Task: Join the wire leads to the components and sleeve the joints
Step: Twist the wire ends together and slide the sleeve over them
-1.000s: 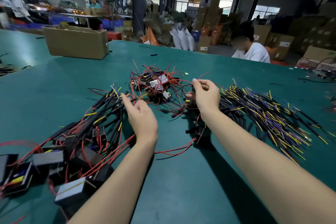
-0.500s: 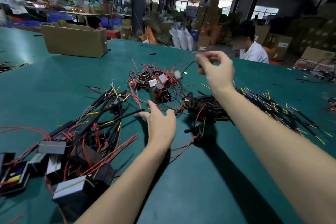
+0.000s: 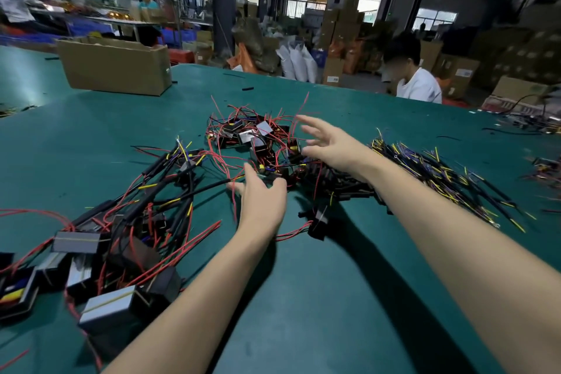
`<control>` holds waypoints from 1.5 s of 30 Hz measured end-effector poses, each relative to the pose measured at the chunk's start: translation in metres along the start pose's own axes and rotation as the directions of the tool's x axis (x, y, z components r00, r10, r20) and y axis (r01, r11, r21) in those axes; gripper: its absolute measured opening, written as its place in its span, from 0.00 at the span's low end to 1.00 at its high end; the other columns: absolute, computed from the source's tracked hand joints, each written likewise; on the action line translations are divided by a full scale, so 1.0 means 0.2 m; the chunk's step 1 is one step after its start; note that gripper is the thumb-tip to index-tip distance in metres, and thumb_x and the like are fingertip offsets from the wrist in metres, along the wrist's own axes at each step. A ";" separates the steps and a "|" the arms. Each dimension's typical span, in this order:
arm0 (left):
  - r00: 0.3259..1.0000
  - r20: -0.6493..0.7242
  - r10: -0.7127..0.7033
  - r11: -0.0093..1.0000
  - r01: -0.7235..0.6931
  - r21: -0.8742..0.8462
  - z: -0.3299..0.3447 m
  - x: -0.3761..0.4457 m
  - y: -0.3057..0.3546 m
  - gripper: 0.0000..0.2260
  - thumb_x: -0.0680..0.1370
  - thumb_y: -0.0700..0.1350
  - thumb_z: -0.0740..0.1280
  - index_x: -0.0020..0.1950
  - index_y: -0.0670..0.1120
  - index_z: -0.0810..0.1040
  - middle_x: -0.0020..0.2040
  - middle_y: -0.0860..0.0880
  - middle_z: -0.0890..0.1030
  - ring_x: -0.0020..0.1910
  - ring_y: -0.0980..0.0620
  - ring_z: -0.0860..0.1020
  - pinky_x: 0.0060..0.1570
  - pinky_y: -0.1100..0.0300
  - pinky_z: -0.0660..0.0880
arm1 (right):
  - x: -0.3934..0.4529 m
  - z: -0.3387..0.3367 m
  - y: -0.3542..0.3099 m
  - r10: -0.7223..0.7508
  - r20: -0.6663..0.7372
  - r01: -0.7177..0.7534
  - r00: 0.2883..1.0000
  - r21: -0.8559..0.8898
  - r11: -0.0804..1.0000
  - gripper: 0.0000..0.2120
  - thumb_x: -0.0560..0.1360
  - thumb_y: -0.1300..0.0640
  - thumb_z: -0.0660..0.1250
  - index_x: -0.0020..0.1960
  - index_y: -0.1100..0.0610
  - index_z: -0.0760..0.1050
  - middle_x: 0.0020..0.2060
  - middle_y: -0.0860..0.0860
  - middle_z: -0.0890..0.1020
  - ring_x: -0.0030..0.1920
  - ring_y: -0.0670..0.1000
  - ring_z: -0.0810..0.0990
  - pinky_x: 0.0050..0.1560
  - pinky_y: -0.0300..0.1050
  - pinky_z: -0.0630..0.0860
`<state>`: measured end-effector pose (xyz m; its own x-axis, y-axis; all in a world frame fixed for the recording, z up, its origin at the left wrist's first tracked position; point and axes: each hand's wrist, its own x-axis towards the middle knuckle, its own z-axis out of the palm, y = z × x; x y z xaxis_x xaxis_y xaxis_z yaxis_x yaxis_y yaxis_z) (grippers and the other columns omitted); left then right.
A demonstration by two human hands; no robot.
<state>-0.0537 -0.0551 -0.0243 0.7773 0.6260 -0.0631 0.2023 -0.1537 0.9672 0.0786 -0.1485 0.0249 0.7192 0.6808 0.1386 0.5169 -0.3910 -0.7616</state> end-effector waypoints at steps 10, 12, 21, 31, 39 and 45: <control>1.000 0.013 0.012 0.993 -0.010 -0.120 0.02 0.04 -0.03 0.29 0.79 0.39 0.58 0.78 0.45 0.51 0.77 0.44 0.59 0.75 0.47 0.57 0.73 0.54 0.55 | -0.06 0.03 0.03 0.181 -0.180 -0.183 0.967 0.003 0.983 0.10 0.77 0.56 0.67 0.42 0.61 0.82 0.33 0.55 0.83 0.21 0.40 0.71 0.23 0.31 0.66; 1.000 -0.011 0.026 0.988 -0.027 -0.151 0.01 0.05 -0.03 0.29 0.78 0.39 0.59 0.78 0.46 0.52 0.76 0.45 0.62 0.73 0.47 0.62 0.70 0.57 0.58 | -0.06 0.01 -0.03 0.157 -0.368 -0.071 0.917 0.235 0.969 0.11 0.79 0.55 0.64 0.39 0.56 0.80 0.29 0.54 0.80 0.22 0.43 0.70 0.24 0.33 0.65; 0.971 -0.229 0.071 0.841 -0.182 -0.510 -0.03 0.05 -0.02 0.13 0.78 0.33 0.53 0.55 0.51 0.63 0.50 0.48 0.76 0.42 0.50 0.81 0.47 0.57 0.75 | -0.20 -0.19 -0.22 0.114 -0.488 0.261 0.865 0.632 0.730 0.11 0.81 0.53 0.61 0.44 0.57 0.76 0.18 0.47 0.67 0.19 0.43 0.63 0.20 0.34 0.56; 0.993 -0.036 0.116 0.655 -0.104 -0.749 -0.07 0.08 0.01 0.05 0.84 0.43 0.54 0.55 0.43 0.68 0.43 0.43 0.80 0.31 0.56 0.81 0.38 0.64 0.75 | -0.48 -0.22 -0.01 0.126 0.202 -0.214 0.971 0.510 0.833 0.10 0.71 0.48 0.66 0.40 0.54 0.80 0.18 0.46 0.61 0.22 0.46 0.57 0.23 0.36 0.56; 0.805 0.399 0.439 0.895 -0.356 -0.266 0.03 -0.11 0.02 0.08 0.79 0.44 0.66 0.55 0.46 0.80 0.48 0.49 0.85 0.49 0.55 0.82 0.50 0.64 0.76 | -0.53 -0.01 0.11 0.203 0.145 -0.243 0.968 0.732 0.636 0.10 0.78 0.66 0.61 0.58 0.64 0.75 0.34 0.57 0.81 0.31 0.50 0.79 0.33 0.37 0.78; 0.763 0.364 0.533 0.839 -0.533 -0.110 0.07 -0.14 -0.01 0.16 0.72 0.42 0.74 0.59 0.49 0.79 0.50 0.53 0.84 0.51 0.59 0.80 0.53 0.64 0.75 | -0.57 0.09 0.16 0.094 -0.028 -0.035 0.995 0.794 0.607 0.13 0.80 0.67 0.58 0.62 0.67 0.75 0.45 0.59 0.84 0.45 0.51 0.84 0.44 0.40 0.80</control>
<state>-0.0671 -0.0828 -0.0276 0.9182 0.1176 0.3783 -0.3106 -0.3787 0.8718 0.0049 -0.2280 -0.0259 0.7773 0.6235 0.0842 -0.0797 0.2303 -0.9698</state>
